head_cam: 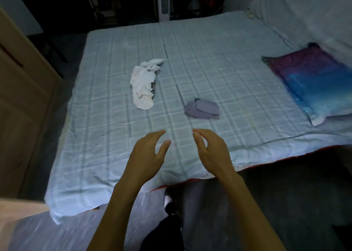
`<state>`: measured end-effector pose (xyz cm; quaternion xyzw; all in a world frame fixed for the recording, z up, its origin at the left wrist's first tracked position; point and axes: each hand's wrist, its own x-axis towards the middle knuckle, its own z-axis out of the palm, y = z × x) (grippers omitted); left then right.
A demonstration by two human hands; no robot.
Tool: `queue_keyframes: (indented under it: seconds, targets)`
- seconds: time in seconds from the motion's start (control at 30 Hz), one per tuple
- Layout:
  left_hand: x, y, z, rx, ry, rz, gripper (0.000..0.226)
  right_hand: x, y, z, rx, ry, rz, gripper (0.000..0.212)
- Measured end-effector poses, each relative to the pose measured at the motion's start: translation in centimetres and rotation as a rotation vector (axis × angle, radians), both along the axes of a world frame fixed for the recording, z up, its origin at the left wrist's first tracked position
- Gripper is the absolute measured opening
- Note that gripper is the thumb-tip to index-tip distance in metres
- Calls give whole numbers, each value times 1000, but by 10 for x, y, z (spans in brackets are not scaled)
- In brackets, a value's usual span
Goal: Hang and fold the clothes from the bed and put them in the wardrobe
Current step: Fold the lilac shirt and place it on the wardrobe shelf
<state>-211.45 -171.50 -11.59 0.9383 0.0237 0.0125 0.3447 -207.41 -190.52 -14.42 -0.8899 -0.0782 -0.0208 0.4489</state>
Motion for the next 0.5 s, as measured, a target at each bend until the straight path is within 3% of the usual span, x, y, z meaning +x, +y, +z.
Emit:
queue_keyframes:
  seconds: [0.5]
  targets:
    - [225,-55,-57,-123,111,-199,44,190,-58,-32,-207,127,-104,28]
